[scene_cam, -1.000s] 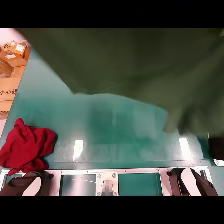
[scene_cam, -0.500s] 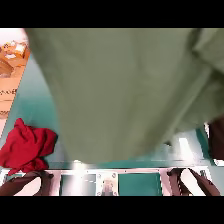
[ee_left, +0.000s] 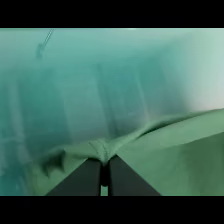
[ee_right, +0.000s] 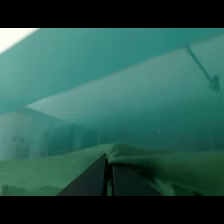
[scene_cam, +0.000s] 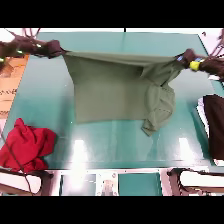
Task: Fold the shirts.
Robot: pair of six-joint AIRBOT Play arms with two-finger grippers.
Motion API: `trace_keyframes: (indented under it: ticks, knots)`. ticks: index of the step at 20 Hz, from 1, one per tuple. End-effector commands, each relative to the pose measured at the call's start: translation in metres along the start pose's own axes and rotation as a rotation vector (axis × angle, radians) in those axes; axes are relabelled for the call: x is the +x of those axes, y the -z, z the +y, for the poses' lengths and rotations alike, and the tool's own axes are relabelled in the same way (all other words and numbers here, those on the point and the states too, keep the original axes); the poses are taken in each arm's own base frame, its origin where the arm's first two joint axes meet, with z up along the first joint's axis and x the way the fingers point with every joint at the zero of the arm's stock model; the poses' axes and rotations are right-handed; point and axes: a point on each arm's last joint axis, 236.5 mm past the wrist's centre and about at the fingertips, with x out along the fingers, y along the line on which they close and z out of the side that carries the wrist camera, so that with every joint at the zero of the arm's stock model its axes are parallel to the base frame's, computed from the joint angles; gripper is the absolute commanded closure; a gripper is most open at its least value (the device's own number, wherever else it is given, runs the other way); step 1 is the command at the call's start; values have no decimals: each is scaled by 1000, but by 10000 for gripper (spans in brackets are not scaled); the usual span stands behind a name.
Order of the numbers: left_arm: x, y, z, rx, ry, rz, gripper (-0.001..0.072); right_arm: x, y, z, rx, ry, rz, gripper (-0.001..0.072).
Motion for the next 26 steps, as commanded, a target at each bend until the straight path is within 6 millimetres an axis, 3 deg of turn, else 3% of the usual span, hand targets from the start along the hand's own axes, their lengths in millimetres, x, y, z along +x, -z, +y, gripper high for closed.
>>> trace_keyframes:
  ticks: [1, 3, 4, 5, 6, 7, 8, 9, 10, 11, 12, 15, 18, 19, 20, 21, 23, 25, 26]
  knots:
    - [62, 26, 8, -23, 18, 42, 685, 55, 41, -49, 78, 44, 103, 642]
    - [72, 40, 8, -33, 27, 88, 682, 52, 40, -64, 108, 58, 105, 474]
    - [70, 45, 9, -35, 30, 108, 479, 44, 36, -70, 122, 57, 108, 380]
    - [66, 49, 11, -45, 35, 131, 167, 35, 36, -75, 138, 48, 123, 302]
    - [61, 56, 14, -71, 43, 166, 165, 23, 39, -80, 169, 30, 152, 299]
    - [54, 64, 17, -84, 53, 205, 170, 11, 43, -84, 192, 8, 189, 413]
    - [47, 71, 21, -100, 62, 243, 170, -2, 51, -86, 215, -21, 236, 709]
    - [38, 78, 26, -139, 68, 285, 171, -14, 57, -88, 238, -47, 274, 699]
    - [29, 85, 31, -188, 71, 322, 265, -24, 63, -89, 259, -64, 301, 699]
    - [20, 92, 35, -217, 76, 357, 529, -33, 69, -94, 286, -60, 311, 700]
    - [12, 99, 39, -231, 84, 392, 688, -44, 77, -101, 316, -28, 318, 700]
    - [-6, 114, 41, -258, 77, 474, 687, -92, 114, -133, 358, 165, 342, 700]
    - [-32, 144, 39, -257, 12, 556, 687, -146, 150, -163, 448, 367, 322, 699]
    - [-37, 154, 39, -266, -10, 548, 687, -155, 164, -166, 479, 379, 320, 641]
    - [-43, 169, 39, -280, -39, 532, 687, -157, 177, -168, 515, 380, 329, 467]
    - [-47, 185, 39, -296, -61, 522, 687, -155, 194, -169, 535, 377, 358, 340]
    - [-53, 220, 43, -331, -103, 508, 686, -143, 211, -175, 541, 369, 363, 322]
    - [-54, 243, 45, -359, -127, 497, 684, -123, 214, -172, 530, 317, 365, 320]
    - [-53, 250, 46, -368, -132, 500, 632, -112, 213, -169, 536, 285, 365, 297]
